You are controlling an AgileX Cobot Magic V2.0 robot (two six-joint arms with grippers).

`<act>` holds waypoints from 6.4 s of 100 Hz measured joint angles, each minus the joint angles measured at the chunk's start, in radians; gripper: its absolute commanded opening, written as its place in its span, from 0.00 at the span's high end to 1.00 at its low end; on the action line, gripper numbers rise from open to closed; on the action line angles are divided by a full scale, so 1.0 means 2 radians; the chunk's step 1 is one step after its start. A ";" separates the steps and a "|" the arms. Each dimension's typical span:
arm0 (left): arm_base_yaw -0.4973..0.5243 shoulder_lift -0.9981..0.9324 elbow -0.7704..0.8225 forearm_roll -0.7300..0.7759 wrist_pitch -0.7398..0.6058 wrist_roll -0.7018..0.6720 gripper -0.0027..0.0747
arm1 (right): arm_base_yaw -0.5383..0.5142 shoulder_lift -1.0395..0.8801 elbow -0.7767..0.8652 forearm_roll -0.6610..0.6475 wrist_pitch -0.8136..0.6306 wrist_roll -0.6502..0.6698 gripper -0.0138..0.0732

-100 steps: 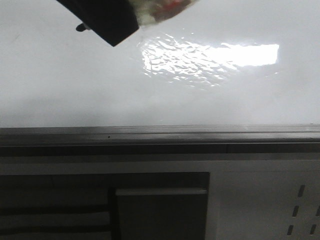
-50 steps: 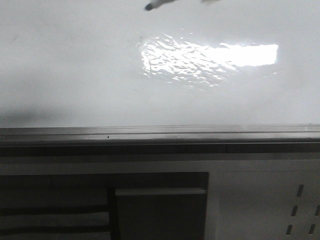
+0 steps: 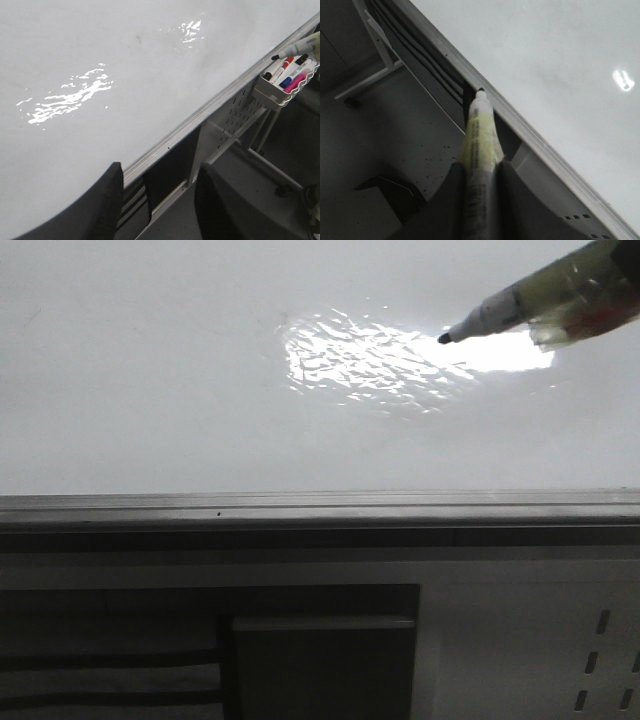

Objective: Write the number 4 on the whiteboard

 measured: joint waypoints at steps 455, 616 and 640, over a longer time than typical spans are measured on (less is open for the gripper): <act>-0.216 0.330 -0.223 0.088 0.012 0.157 0.99 | 0.047 -0.002 -0.088 -0.045 0.015 -0.226 0.46; 0.087 0.242 0.016 0.157 -0.237 -0.205 0.70 | 0.047 -0.094 -0.055 -0.177 0.035 0.018 0.46; 0.087 0.237 0.015 0.155 -0.230 -0.206 0.46 | 0.047 -0.094 -0.055 -0.177 0.038 0.044 0.46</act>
